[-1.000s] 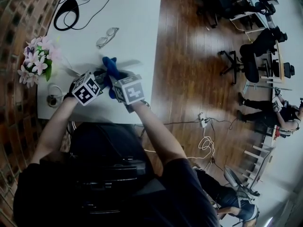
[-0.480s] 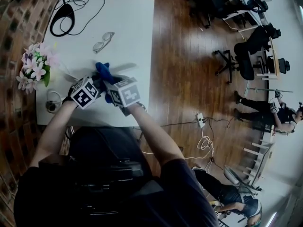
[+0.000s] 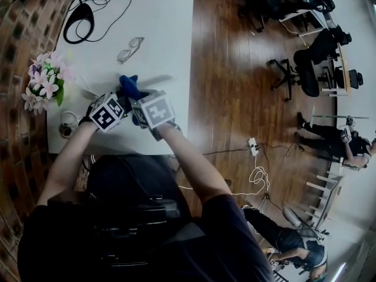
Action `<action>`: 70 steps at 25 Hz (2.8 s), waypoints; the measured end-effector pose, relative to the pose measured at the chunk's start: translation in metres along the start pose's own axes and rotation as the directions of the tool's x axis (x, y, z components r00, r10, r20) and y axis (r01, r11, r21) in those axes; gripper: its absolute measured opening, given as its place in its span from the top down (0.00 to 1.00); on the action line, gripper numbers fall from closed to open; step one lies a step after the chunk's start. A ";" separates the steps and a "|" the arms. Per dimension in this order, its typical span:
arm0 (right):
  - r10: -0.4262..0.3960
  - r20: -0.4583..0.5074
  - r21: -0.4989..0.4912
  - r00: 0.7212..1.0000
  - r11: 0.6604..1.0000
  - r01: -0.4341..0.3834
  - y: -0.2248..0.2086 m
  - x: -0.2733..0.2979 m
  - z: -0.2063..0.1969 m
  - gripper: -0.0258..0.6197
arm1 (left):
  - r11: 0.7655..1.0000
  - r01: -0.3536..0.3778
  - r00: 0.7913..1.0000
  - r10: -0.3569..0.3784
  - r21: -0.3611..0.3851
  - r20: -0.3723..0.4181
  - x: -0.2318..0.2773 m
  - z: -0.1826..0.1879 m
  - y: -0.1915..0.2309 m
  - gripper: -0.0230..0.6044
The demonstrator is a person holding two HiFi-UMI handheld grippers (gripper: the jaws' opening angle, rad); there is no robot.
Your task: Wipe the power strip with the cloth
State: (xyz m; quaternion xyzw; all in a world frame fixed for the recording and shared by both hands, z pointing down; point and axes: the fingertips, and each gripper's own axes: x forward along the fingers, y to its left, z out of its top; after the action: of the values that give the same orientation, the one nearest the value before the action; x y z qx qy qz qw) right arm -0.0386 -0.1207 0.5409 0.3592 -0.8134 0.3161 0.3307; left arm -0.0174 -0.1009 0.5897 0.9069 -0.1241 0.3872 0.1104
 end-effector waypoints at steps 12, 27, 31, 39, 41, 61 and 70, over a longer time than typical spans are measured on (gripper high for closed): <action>0.029 -0.078 -0.164 0.997 0.986 -0.042 0.006 0.006 -0.002 0.86 | 1.000 -0.014 1.000 0.015 0.010 -0.023 0.001 -0.001 -0.001 0.69; 0.170 -0.102 -0.141 0.980 0.973 -0.183 -0.004 0.004 -0.006 0.87 | 1.000 -0.016 0.999 0.015 -0.003 -0.046 0.006 -0.012 0.008 0.69; 0.169 -0.090 -0.132 0.982 0.975 -0.180 -0.016 -0.001 -0.006 0.87 | 1.000 -0.029 0.998 0.029 -0.008 -0.056 0.005 -0.013 0.008 0.69; 0.169 -0.055 -0.114 0.984 0.978 -0.174 -0.034 -0.008 -0.007 0.87 | 0.996 -0.079 0.995 0.077 -0.029 -0.069 0.005 -0.016 0.010 0.68; 0.172 -0.052 -0.110 0.984 0.978 -0.177 -0.038 -0.010 -0.007 0.87 | 0.996 -0.085 0.994 0.082 -0.037 -0.071 0.006 -0.016 0.010 0.68; 0.211 -0.016 -0.056 0.977 0.976 -0.211 -0.090 -0.029 -0.004 0.87 | 0.992 -0.100 0.993 0.095 -0.074 -0.077 0.002 -0.005 0.004 0.68; 0.170 0.020 -0.011 0.985 0.985 -0.170 -0.118 -0.032 -0.002 0.87 | 0.992 -0.109 0.992 0.104 -0.066 -0.074 0.002 -0.005 0.003 0.68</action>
State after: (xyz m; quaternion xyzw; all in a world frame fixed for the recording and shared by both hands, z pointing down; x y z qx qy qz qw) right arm 0.0721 -0.1712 0.5504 0.2901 -0.8460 0.3356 0.2959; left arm -0.0205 -0.1030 0.5952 0.8803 -0.1819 0.4198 0.1254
